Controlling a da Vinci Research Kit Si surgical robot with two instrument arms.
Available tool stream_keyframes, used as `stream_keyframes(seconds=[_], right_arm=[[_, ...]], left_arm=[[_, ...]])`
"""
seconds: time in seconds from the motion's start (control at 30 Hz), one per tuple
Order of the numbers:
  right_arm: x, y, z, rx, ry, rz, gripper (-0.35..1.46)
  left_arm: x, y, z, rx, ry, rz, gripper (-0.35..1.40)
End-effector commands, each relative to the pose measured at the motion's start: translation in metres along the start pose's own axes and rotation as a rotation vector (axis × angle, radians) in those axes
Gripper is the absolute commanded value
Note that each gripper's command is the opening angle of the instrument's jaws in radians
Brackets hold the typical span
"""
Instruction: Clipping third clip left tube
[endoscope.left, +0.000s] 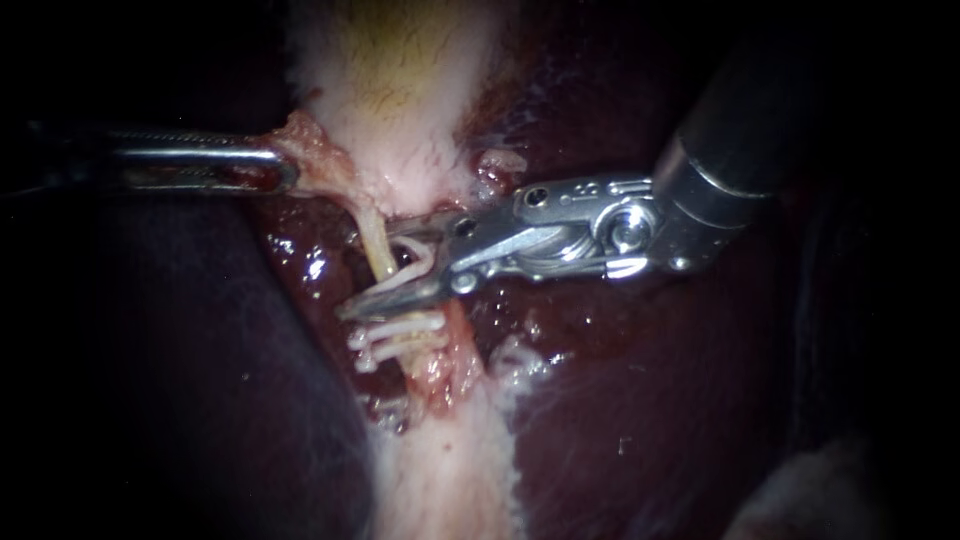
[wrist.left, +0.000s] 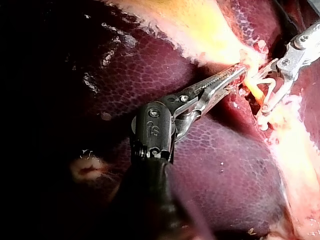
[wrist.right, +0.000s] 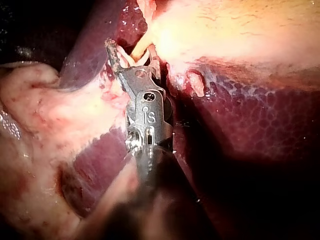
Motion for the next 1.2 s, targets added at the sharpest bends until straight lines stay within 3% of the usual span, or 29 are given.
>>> stream_keyframes(seconds=[0.03, 0.17, 0.43, 0.77, 1.2], right_arm=[[0.0001, -0.0001, 0.0000, 0.009, 0.016, 0.010, 0.45], [0.0007, -0.0006, -0.0001, 0.069, 0.095, 0.059, 0.45], [0.0030, -0.0026, -0.0006, 0.154, 0.192, 0.117, 0.45], [0.0047, -0.0044, -0.0010, 0.175, 0.212, 0.145, 0.42], [0.0058, -0.0042, -0.0026, 0.145, 0.229, 0.239, 0.20]], left_arm=[[0.0000, 0.0000, 0.0000, 0.000, 0.000, 0.000, -0.35], [0.0000, 0.0000, 0.0000, 0.000, 0.000, 0.000, -0.35], [0.0000, -0.0001, 0.0000, -0.001, 0.000, 0.000, -0.35], [-0.0001, -0.0001, -0.0001, -0.001, 0.000, 0.000, -0.35], [-0.0001, -0.0001, -0.0001, -0.001, 0.000, 0.000, -0.35]])
